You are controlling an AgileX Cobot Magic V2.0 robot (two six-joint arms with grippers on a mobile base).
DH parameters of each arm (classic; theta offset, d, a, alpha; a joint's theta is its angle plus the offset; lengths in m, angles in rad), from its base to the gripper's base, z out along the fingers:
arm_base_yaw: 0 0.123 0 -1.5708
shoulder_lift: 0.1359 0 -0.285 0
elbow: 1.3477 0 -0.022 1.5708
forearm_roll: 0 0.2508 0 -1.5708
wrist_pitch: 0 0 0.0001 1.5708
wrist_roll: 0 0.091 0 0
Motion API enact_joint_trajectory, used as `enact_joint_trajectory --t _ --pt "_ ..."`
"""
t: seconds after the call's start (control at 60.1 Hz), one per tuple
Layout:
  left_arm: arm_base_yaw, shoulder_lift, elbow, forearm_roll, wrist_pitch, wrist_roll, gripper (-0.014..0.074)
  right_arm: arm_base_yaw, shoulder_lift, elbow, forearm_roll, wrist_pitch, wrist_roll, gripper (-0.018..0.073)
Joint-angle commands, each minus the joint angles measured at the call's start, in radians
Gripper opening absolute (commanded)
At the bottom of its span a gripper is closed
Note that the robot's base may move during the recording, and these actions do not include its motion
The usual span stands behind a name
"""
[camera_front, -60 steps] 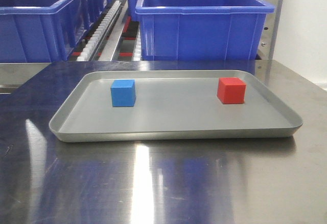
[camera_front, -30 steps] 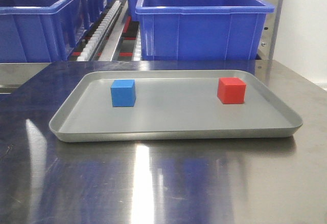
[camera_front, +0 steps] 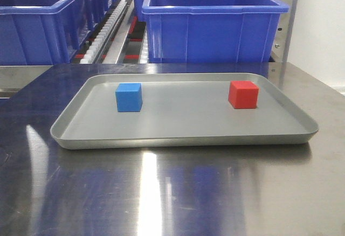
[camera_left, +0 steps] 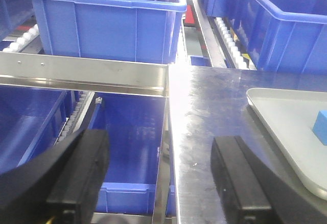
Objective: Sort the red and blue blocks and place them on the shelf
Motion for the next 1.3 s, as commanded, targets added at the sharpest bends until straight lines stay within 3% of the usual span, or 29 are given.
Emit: enact_joint_trajectory --t 0.0,0.15,0.316,0.565,0.665,0.798,0.831,1.28 --pt "-0.002 -0.016 0.039 -0.01 -0.079 0.0 0.0085 -0.003 0.156 -0.187 0.057 0.055 -0.005 0.0071" --pt "-0.002 -0.016 0.039 -0.01 -0.079 0.0 0.0085 0.003 0.385 -0.446 0.185 0.246 -0.011 0.0071" --pt "-0.002 -0.016 0.039 -0.01 -0.079 0.0 0.0085 0.071 0.61 -0.665 0.185 0.381 -0.108 0.0071" --pt "-0.002 -0.016 0.039 -0.01 -0.079 0.0 0.0085 0.182 0.8 -0.787 0.186 0.406 -0.113 0.0076" --pt "-0.002 -0.016 0.039 -0.01 -0.079 0.0 0.0085 0.22 0.857 -0.804 0.186 0.406 -0.112 0.0177" --pt "-0.002 -0.016 0.039 -0.01 -0.079 0.0 0.0085 0.257 0.912 -0.806 0.186 0.389 -0.112 0.0457" --pt "-0.002 -0.016 0.039 -0.01 -0.079 0.0 0.0085 0.262 0.923 -0.806 0.186 0.382 -0.112 0.0487" --pt "-0.002 -0.016 0.039 -0.01 -0.079 0.0 0.0085 0.267 1.057 -0.894 0.193 0.393 -0.111 0.0478"
